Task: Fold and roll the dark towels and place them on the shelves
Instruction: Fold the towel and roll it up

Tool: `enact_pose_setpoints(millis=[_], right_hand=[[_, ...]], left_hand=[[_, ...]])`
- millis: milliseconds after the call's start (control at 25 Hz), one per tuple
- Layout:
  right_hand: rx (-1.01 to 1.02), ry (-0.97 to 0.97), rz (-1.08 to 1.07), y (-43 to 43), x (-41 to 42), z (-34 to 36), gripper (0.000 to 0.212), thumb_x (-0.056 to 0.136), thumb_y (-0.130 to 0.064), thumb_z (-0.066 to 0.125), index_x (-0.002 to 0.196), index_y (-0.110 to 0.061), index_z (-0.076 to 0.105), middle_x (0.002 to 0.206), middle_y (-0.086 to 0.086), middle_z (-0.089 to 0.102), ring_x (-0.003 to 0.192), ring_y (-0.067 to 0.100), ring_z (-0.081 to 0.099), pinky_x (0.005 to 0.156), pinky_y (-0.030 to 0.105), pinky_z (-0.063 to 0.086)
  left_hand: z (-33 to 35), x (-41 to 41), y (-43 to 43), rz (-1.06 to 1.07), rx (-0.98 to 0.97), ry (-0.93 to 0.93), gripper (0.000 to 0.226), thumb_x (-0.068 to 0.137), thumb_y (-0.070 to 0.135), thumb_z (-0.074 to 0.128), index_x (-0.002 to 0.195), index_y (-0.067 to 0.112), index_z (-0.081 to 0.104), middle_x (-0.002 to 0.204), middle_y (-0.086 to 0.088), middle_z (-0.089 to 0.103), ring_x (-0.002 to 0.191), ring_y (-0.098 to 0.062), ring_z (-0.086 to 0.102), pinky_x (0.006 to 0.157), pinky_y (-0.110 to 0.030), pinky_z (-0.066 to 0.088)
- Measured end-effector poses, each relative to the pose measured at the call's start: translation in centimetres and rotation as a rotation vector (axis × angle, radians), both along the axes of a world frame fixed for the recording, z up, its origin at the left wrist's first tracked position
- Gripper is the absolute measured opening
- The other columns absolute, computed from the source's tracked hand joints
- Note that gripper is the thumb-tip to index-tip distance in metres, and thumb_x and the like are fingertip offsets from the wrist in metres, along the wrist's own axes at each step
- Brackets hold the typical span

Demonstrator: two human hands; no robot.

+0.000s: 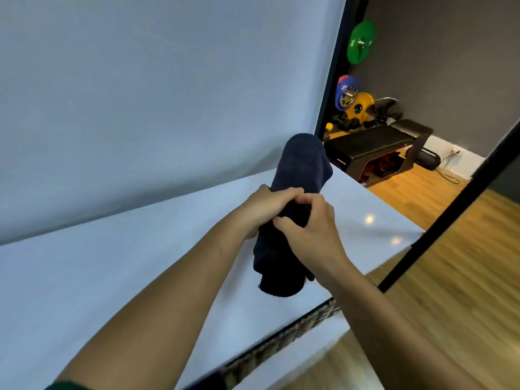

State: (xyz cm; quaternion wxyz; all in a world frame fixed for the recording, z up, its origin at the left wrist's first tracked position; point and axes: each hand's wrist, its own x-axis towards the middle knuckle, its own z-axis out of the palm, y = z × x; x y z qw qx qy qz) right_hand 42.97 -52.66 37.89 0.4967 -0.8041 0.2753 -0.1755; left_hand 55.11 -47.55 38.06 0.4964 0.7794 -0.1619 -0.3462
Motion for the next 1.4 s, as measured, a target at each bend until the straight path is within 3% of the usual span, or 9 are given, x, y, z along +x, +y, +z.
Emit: enact_pose_setpoints(millis=[80, 240, 480, 640, 800, 1000, 1080, 1200, 1400], right_hand=[[0.202, -0.067, -0.004, -0.3, -0.9, 0.2, 0.059, 0.072, -0.033, 0.067, 0.126, -0.034, 0.044, 0.127, -0.006, 0.046, 0.116, 0.016, 0.052, 0.094, 0.041, 0.052], [0.545, -0.197, 0.118, -1.0, -4.0, 0.1, 0.031, 0.092, -0.019, 0.061, 0.122, -0.027, 0.059, 0.120, -0.008, 0.061, 0.112, 0.008, 0.059, 0.099, 0.040, 0.051], [0.408, -0.264, 0.206, 4.6, -4.3, -1.3, 0.008, 0.087, -0.038, 0.069, 0.093, -0.034, 0.066, 0.091, -0.008, 0.067, 0.089, 0.014, 0.066, 0.086, 0.039, 0.056], [0.629, -0.230, 0.210, 10.3, -4.2, -1.4, 0.024, 0.085, -0.044, 0.072, 0.094, -0.025, 0.060, 0.092, 0.002, 0.062, 0.076, 0.014, 0.061, 0.068, 0.027, 0.053], [0.862, -0.011, 0.353, 15.5, -3.7, -0.9, 0.049, 0.084, -0.054, 0.069, 0.121, -0.024, 0.057, 0.112, -0.001, 0.069, 0.087, 0.014, 0.072, 0.058, 0.025, 0.056], [0.916, 0.272, 0.617, 21.6, -2.9, -0.1, 0.058, 0.083, -0.062, 0.062, 0.121, -0.018, 0.064, 0.107, 0.009, 0.075, 0.098, 0.025, 0.072, 0.087, 0.038, 0.055], [0.843, 0.255, 0.580, 24.1, -2.0, 0.2, 0.053, 0.083, -0.054, 0.067, 0.119, -0.015, 0.066, 0.104, 0.010, 0.075, 0.095, 0.025, 0.073, 0.078, 0.036, 0.057], [0.518, 0.218, 0.533, 28.7, 0.6, 0.5, 0.066, 0.077, -0.039, 0.078, 0.131, -0.013, 0.050, 0.113, 0.009, 0.069, 0.095, 0.026, 0.071, 0.070, 0.036, 0.060], [-0.331, 0.425, 0.421, 37.9, 5.1, 1.8, 0.091, 0.076, -0.043, 0.067, 0.149, -0.027, 0.015, 0.133, 0.019, 0.037, 0.114, 0.032, 0.045, 0.092, 0.040, 0.046]], left_hand=[[-0.3, -1.9, 1.1, 0.063, -0.059, 0.047, 0.074, 0.065, 0.062, 0.068, 0.120, 0.013, 0.058, 0.105, -0.004, 0.072, 0.091, -0.022, 0.072, 0.085, -0.042, 0.058], [0.3, -6.4, 5.4, 0.091, -0.202, 0.158, 0.053, 0.077, 0.048, 0.075, 0.110, 0.007, 0.070, 0.102, -0.012, 0.075, 0.095, -0.028, 0.072, 0.089, -0.041, 0.056], [1.9, -14.1, 14.4, 0.397, -0.311, 0.342, 0.035, 0.087, 0.035, 0.065, 0.108, 0.008, 0.072, 0.105, -0.013, 0.074, 0.094, -0.025, 0.072, 0.087, -0.034, 0.054], [2.0, -18.3, 19.7, 0.606, -0.545, 0.425, 0.031, 0.089, 0.034, 0.060, 0.099, 0.009, 0.075, 0.097, -0.012, 0.075, 0.080, -0.022, 0.073, 0.068, -0.027, 0.057], [0.4, -19.3, 24.3, 0.776, -0.811, 0.444, 0.029, 0.082, 0.031, 0.060, 0.084, 0.006, 0.075, 0.086, -0.013, 0.073, 0.074, -0.024, 0.070, 0.068, -0.030, 0.054], [0.1, -19.9, 31.2, 0.765, -0.763, 0.477, 0.036, 0.090, 0.037, 0.056, 0.082, 0.010, 0.078, 0.082, -0.010, 0.073, 0.071, -0.022, 0.071, 0.063, -0.027, 0.055], [0.5, -20.0, 35.3, 0.680, -0.492, 0.356, 0.038, 0.093, 0.045, 0.055, 0.107, 0.016, 0.074, 0.099, -0.004, 0.075, 0.085, -0.019, 0.072, 0.075, -0.031, 0.057], [0.0, -19.7, 41.1, 0.640, -0.007, -0.188, 0.044, 0.092, 0.046, 0.057, 0.131, 0.026, 0.057, 0.125, 0.011, 0.061, 0.109, -0.010, 0.061, 0.095, -0.029, 0.050], [-1.5, -21.4, 44.9, 0.476, 0.155, -0.806, 0.053, 0.092, 0.043, 0.058, 0.138, 0.019, 0.050, 0.140, 0.007, 0.044, 0.130, -0.009, 0.040, 0.111, -0.028, 0.036]])
